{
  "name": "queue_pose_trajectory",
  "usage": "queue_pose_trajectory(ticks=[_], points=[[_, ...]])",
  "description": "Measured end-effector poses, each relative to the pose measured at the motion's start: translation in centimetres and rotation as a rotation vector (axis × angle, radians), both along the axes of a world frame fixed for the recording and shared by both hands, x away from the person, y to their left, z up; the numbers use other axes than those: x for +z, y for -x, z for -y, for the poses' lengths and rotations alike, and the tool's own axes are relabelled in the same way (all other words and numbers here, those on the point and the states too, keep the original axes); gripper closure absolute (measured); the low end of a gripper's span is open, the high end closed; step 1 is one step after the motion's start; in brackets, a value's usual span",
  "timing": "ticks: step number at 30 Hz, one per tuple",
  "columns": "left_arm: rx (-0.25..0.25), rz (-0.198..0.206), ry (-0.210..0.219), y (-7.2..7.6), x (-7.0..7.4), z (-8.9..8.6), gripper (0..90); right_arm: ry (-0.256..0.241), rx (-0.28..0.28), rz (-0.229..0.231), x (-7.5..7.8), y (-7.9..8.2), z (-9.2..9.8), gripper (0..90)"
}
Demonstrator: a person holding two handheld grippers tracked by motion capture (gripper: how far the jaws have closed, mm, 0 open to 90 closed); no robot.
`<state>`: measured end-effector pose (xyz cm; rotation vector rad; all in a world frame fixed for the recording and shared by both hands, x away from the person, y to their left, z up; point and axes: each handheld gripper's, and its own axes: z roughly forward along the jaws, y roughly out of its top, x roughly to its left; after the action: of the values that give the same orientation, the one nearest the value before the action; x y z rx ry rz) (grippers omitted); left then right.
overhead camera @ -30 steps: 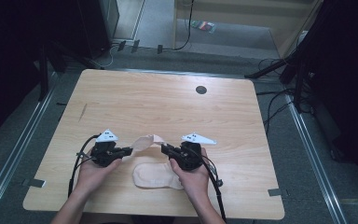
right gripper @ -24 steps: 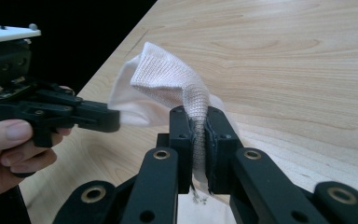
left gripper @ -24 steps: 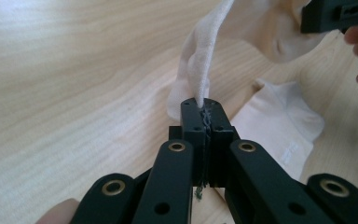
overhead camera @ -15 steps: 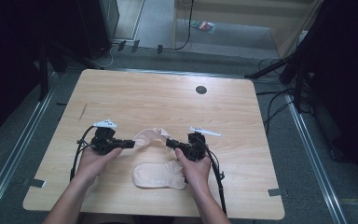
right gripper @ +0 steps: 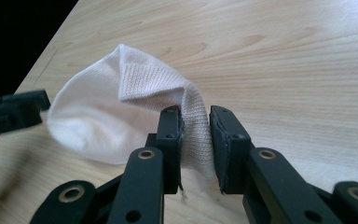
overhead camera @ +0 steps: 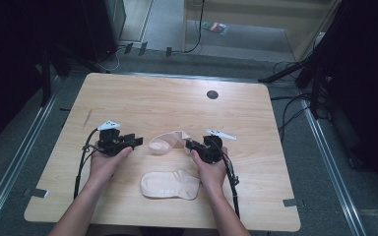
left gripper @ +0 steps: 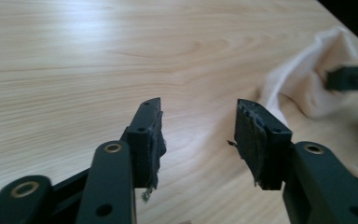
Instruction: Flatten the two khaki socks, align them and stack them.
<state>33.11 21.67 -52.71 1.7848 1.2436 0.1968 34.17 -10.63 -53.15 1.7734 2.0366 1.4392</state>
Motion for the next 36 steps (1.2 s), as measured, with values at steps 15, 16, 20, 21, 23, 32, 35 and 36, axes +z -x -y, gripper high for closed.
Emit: queue_pose_trajectory(ticks=[15,16,20,21,23,32,35,36], points=[[-0.201,-0.059,0.003,-0.2,-0.6,3.9,87.9,0.092,0.02,0.086,0.3,0.2,0.2,81.9],[-0.217,-0.062,0.009,-0.1,-0.3,3.6,88.1,0.102,0.038,0.106,1.0,0.8,0.3,82.2],[-0.267,-0.126,0.032,0.7,0.9,2.4,88.1,0.092,0.076,0.099,2.1,1.7,0.7,80.6],[-0.287,-0.159,0.049,0.9,1.0,2.0,88.0,0.079,0.1,0.075,2.4,2.0,0.9,80.0],[-0.322,-0.211,0.067,1.1,1.1,1.3,88.0,0.047,0.149,0.021,2.8,2.4,1.1,78.5],[-0.212,-0.277,0.033,-0.1,-0.4,0.2,80.5,0.1,0.099,0.008,1.2,0.9,1.1,60.4],[-0.189,-0.262,0.04,-0.4,-0.5,0.0,73.9,0.12,0.08,0.081,1.1,0.7,1.0,58.3],[-0.183,-0.263,0.045,-0.4,-0.5,0.0,74.0,0.131,0.085,0.09,1.2,0.7,0.8,57.1]])
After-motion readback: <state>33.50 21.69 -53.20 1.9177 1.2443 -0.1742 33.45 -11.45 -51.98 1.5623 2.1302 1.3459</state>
